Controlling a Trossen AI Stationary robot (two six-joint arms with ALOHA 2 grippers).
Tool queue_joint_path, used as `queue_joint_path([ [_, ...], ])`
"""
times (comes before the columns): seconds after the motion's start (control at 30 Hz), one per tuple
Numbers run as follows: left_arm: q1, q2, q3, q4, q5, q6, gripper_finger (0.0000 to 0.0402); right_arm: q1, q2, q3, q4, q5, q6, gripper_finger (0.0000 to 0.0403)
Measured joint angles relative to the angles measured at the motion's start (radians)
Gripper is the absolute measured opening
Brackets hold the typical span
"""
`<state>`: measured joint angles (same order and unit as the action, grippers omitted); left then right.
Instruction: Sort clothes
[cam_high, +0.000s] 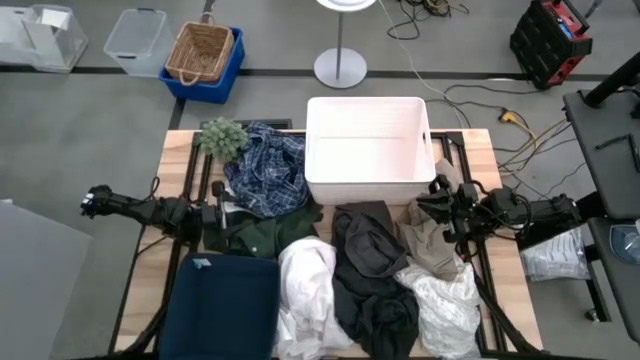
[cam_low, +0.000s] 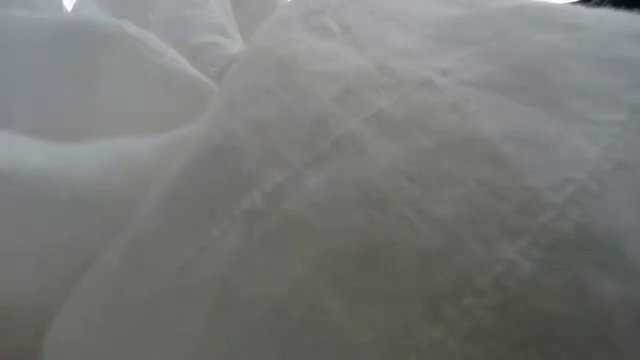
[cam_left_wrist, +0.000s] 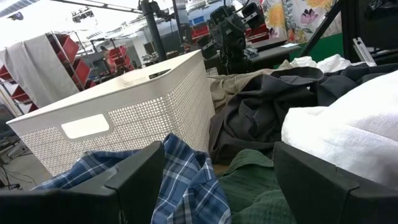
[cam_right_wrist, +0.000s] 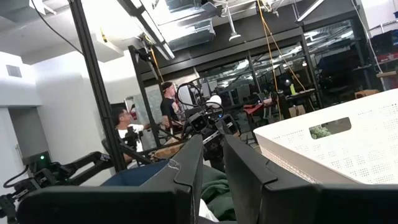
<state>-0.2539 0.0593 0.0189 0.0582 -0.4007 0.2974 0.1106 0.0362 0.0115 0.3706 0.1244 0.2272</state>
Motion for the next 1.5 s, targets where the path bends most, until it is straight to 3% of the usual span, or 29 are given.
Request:
queue_joint_path([
  [0.43, 0.000, 0.000, 0.000, 0.000, 0.000, 0.000, 0.0277, 0.000, 0.000, 0.000, 0.000, 0.000, -0.008, 0.0057],
  [0.67, 0.000, 0.000, 0.000, 0.000, 0.000, 0.000, 0.0277, 0.000, 0.000, 0.000, -0.001, 0.008, -0.187, 0.0057],
  [0.83, 0.000, 0.000, 0.000, 0.018, -0.039, 0.015, 0.0277, 0.000, 0.000, 0.000, 0.046, 0.010, -0.117, 0.0057],
  [1.0, 0.000, 0.000, 0.000, 0.047, -0.053, -0.074, 0.0277, 0.000, 0.000, 0.011, 0.112, 0.010, -0.033, 0.0057],
  [1.17, 0.000, 0.001, 0.000, 0.095, -0.042, -0.049, 0.0277, 0.000, 0.032, 0.107, 0.081, 0.041, -0.050, 0.0057],
  [1.33, -0.001, 0.000, 0.011, 0.251, 0.026, -0.164, 0.0277, 0.000, 0.115, 0.263, -0.068, 0.120, -0.032, 0.0057],
  [1.5, -0.001, 0.006, 0.114, 0.262, 0.026, -0.227, 0.0277, 0.000, 0.226, 0.444, -0.240, 0.199, 0.142, 0.0057],
])
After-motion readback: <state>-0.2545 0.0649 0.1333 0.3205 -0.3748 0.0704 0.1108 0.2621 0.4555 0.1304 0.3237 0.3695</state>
